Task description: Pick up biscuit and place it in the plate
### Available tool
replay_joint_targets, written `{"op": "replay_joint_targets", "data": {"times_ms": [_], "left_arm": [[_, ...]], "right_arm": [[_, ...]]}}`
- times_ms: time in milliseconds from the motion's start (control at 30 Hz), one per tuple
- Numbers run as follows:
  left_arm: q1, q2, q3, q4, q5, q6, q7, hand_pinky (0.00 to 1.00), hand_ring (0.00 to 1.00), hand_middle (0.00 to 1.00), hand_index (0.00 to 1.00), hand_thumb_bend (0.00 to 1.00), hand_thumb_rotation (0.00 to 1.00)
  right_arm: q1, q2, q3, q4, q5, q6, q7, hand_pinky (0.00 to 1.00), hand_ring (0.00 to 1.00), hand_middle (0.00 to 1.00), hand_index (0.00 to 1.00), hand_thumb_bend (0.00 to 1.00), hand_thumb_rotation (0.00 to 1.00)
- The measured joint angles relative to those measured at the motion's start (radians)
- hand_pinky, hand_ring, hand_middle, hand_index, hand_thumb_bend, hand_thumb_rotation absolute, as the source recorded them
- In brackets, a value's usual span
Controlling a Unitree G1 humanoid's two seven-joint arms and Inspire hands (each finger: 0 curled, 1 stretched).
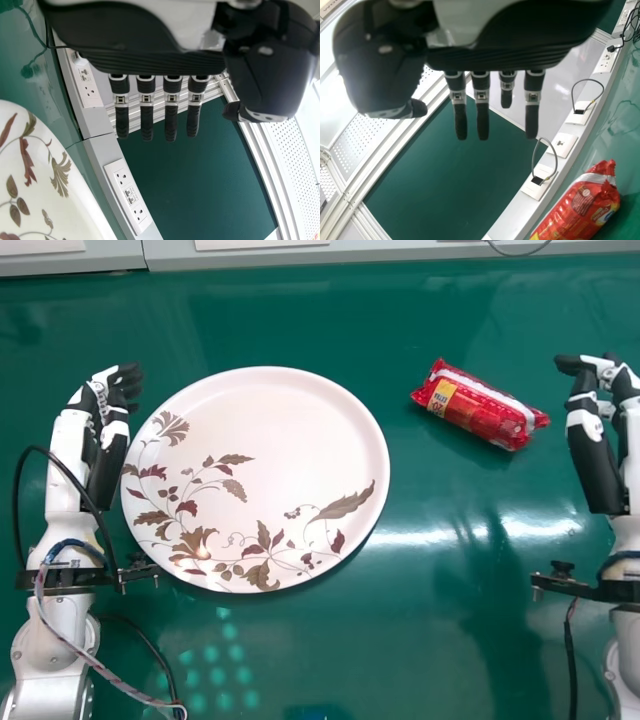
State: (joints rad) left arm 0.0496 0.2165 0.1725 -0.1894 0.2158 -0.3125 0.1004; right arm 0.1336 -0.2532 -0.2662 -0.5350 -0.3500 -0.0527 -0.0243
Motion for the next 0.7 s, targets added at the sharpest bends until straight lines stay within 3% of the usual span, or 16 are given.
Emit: {"op": "replay_joint_targets", "data": {"times_ms": [367,433,600,700], "left_arm": [[0.000,0.000,0.000,-0.002,-0.003,0.008,-0.005,0.77,0.83,0.84,0.85,0.28,0.00],[0.000,0.000,0.000,-0.003,-0.003,0.012,-0.006,0.76,0.83,0.84,0.85,0.28,0.00],[0.000,0.002,0.002,-0.003,-0.002,0.015,-0.006,0.75,0.82,0.84,0.85,0.29,0.00],[-0.001,0.005,0.003,-0.003,-0.004,0.018,-0.008,0.76,0.83,0.84,0.85,0.29,0.00]], "right_arm": [[-0.016,-0.007,0.000,-0.003,-0.076,0.024,0.000,0.67,0.76,0.79,0.78,0.62,0.51],[-0.025,-0.016,0.003,-0.010,-0.105,0.037,0.001,0.67,0.76,0.79,0.79,0.68,0.53],[-0.067,-0.081,0.012,-0.027,-0.200,0.079,0.047,0.63,0.74,0.80,0.81,0.97,0.53],[-0.108,-0.139,0.021,-0.027,-0.232,0.111,0.105,0.64,0.75,0.82,0.84,1.00,0.47]]}}
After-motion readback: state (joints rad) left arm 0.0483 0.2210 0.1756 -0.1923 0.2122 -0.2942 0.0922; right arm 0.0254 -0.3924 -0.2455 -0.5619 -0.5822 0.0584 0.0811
